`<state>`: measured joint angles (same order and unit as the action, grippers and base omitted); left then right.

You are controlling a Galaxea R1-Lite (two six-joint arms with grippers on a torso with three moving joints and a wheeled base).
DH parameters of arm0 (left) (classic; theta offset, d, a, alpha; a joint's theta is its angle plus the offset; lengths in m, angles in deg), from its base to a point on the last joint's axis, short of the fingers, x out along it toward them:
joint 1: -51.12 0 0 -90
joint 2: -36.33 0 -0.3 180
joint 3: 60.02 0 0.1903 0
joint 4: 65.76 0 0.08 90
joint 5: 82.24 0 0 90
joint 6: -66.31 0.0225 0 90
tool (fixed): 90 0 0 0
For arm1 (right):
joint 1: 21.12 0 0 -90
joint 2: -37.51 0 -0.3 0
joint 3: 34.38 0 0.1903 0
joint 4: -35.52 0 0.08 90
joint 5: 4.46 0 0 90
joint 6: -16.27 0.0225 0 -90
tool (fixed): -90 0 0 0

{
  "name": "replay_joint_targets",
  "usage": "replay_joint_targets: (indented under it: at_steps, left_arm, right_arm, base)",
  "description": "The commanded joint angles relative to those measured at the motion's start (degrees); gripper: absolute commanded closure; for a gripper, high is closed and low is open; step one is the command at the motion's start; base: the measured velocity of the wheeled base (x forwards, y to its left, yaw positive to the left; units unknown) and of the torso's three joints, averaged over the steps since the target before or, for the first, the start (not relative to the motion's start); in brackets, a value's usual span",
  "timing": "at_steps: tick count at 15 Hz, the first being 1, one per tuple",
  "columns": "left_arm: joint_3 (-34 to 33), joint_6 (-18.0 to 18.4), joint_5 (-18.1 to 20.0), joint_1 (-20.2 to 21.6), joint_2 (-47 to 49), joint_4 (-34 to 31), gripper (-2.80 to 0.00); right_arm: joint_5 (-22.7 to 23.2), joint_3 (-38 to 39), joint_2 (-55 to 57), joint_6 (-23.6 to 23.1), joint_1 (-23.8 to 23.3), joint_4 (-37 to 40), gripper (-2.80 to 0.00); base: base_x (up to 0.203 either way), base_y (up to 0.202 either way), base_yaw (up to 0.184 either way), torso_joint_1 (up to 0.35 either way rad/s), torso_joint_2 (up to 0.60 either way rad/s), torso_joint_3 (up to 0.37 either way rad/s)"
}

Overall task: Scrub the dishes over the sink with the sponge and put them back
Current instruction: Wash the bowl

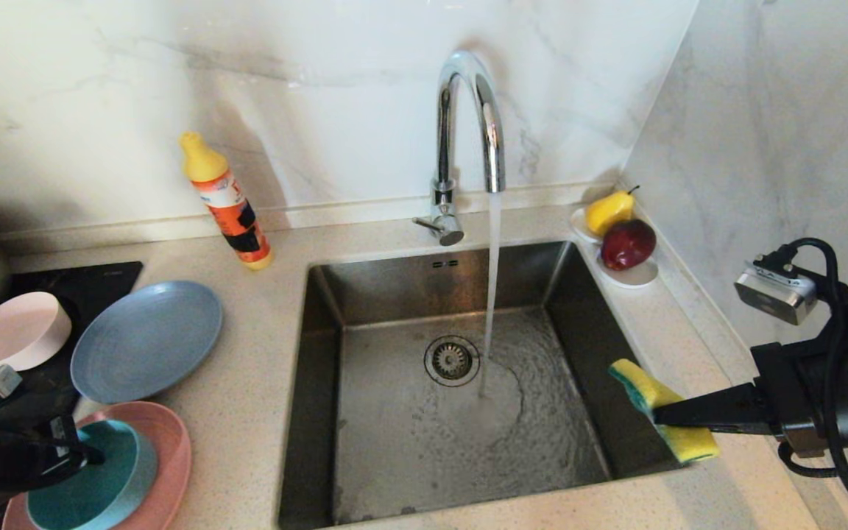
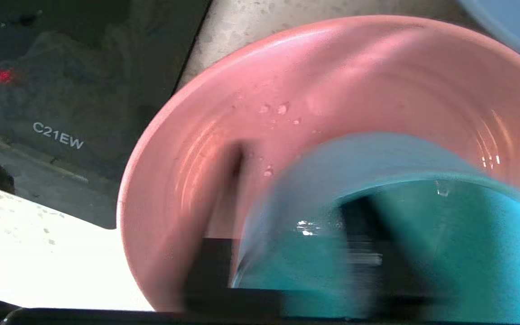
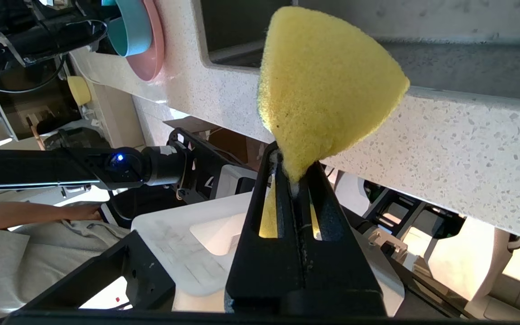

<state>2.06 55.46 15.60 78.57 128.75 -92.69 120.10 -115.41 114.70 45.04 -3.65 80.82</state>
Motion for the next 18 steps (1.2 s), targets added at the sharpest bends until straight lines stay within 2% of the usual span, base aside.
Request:
replay_joint_targets:
  at_steps: [1, 5, 7, 10, 13, 15, 17, 18]
  left_arm:
    - [0.12, -0.05, 0.07, 0.33, 0.22, -0.13, 0.0]
    - [1.77, 0.83, 0.32, 2.34, 0.16, -0.5, 0.0]
    - [2.84, 0.83, 0.66, 2.33, -1.9, -3.26, 0.0]
    - [7.26, 0.56, 5.38, 2.31, -8.47, -13.17, 0.0]
    - [16.09, 0.25, 7.67, 2.26, -14.77, -23.1, 0.0]
    - [20.39, 0.15, 9.16, 2.18, -18.45, -26.77, 0.0]
    - [22.38, -0.11, 14.25, 1.26, -21.77, -27.91, 0.0]
    - [22.74, -0.27, 15.09, -1.25, -22.28, -28.05, 0.0]
  right_arm:
    - [0.24, -0.08, 0.6, 0.23, 0.02, 0.13, 0.0]
    - [0.24, -0.08, 1.25, 0.23, 0.02, 0.13, 0.0]
    - [0.24, 0.17, 0.96, 0.15, 0.02, 0.14, 0.0]
    - [0.24, 0.39, 0.62, 0.23, 0.0, 0.21, 0.0]
    - [0.24, -0.07, 0.16, 0.41, 0.28, 0.3, 0.0]
    - [0.24, 0.47, 0.08, 0.42, 0.28, 0.23, 0.0]
    - [0.24, 1.48, -0.19, 0.23, 0.28, 0.22, 0.0]
    - [0.24, 1.76, -0.1, 0.23, 0.28, 0.22, 0.0]
  base:
    - [0.0, 0.0, 0.0, 0.0, 0.0, 0.0]
    - [0.0, 0.0, 0.0, 0.0, 0.0, 0.0]
    - [0.0, 0.0, 0.0, 0.0, 0.0, 0.0]
    - [0.0, 0.0, 0.0, 0.0, 0.0, 0.0]
    - [0.0, 0.0, 0.0, 0.0, 0.0, 0.0]
    - [0.0, 0.0, 0.0, 0.0, 0.0, 0.0]
    - [0.0, 0.0, 0.0, 0.0, 0.0, 0.0]
    - [0.0, 0.0, 0.0, 0.0, 0.0, 0.0]
